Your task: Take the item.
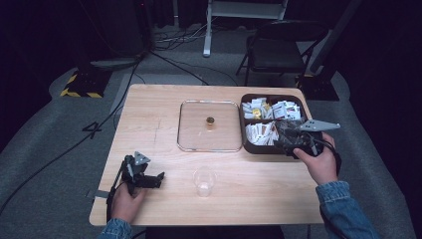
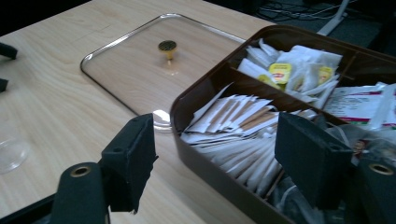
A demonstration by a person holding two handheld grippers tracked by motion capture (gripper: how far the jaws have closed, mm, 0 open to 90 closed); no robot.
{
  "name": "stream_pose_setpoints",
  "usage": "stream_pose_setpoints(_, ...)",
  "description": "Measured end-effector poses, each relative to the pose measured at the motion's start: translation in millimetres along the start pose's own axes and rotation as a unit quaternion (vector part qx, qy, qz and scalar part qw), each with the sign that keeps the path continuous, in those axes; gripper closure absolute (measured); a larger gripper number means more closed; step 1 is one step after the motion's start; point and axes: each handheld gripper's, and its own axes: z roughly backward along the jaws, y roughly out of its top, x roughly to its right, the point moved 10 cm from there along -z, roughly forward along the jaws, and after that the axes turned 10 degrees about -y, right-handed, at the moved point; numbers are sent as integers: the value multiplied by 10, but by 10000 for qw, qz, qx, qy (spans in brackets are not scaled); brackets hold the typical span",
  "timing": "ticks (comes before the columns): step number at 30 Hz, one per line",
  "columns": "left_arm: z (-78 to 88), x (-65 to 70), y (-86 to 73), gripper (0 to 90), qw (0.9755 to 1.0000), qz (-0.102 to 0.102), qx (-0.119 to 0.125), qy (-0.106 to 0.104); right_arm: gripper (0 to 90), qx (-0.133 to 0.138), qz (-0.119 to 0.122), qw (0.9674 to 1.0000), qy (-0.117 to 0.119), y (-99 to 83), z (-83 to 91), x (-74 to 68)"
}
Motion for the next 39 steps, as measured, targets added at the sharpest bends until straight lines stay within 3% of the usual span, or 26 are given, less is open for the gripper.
stream_pose_setpoints(11, 0, 0, -1, 5, 10000, 7, -1, 0, 326, -323, -210, 9981, -489, -73, -199, 597)
stream_pose_setpoints(17, -1, 1, 0, 5, 10000, 5, 2, -3, 366, -580, -247, 9958, -671, -214, -361, 781)
stream_pose_setpoints(25, -1, -1, 1, 4, 10000, 2, -4, -4, 419, -776, -490, 9933, -701, -383, -527, 894)
stream_pose_setpoints(39, -2, -2, 3, 3, 10000, -3, 0, -4, 629, -1036, -505, 9911, -664, -593, -625, 924)
